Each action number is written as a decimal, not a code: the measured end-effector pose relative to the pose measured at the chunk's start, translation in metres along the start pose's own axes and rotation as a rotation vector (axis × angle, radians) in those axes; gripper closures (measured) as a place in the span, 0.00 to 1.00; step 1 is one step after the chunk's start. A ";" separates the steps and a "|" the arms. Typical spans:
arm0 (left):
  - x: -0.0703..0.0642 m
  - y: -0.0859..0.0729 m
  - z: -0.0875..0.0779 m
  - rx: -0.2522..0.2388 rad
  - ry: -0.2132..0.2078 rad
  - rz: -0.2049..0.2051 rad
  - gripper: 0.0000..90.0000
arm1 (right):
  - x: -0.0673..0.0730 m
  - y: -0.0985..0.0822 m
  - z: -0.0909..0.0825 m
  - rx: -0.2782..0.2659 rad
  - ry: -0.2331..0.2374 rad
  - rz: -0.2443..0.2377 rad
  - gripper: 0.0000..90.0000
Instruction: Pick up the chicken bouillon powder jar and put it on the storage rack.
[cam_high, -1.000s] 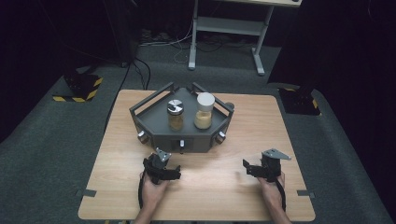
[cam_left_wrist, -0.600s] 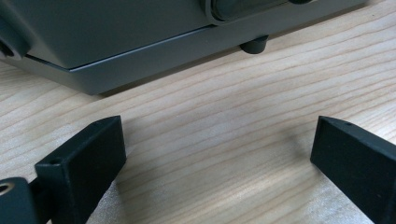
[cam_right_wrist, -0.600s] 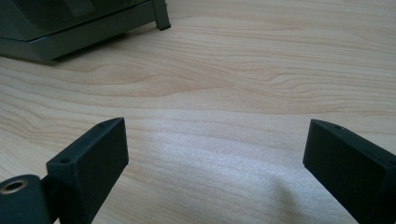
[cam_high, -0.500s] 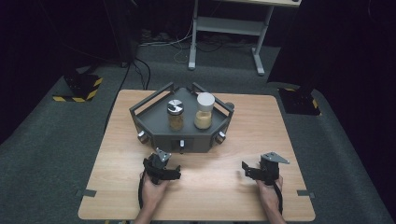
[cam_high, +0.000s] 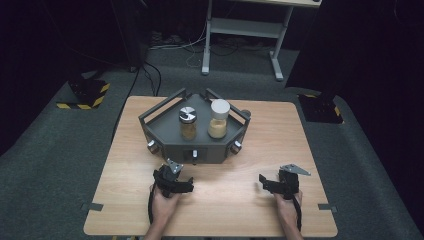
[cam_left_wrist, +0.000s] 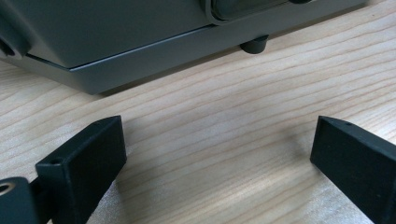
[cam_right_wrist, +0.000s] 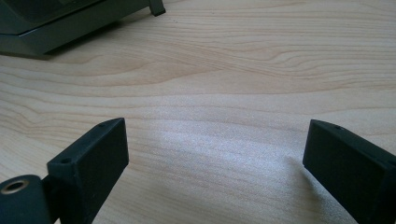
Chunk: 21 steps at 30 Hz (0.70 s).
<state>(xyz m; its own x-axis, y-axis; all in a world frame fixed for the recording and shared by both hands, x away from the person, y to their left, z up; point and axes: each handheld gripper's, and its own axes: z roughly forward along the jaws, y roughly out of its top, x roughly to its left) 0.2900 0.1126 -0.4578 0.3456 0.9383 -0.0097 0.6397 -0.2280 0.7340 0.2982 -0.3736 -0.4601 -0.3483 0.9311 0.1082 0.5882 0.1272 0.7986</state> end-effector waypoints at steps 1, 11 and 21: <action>0.000 0.000 0.000 0.000 0.000 0.000 0.04 | 0.000 0.000 0.000 0.000 0.001 0.000 0.07; 0.000 0.000 0.000 0.000 0.001 0.000 0.04 | 0.002 0.001 0.000 0.007 -0.003 -0.011 0.07; 0.000 0.000 0.000 0.000 0.001 0.000 0.04 | -0.001 0.001 0.000 0.004 0.005 -0.002 0.07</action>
<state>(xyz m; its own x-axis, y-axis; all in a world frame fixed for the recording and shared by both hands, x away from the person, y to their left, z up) 0.2899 0.1125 -0.4578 0.3449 0.9386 -0.0085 0.6395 -0.2284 0.7341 0.2991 -0.3741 -0.4599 -0.3527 0.9292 0.1099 0.5908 0.1301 0.7963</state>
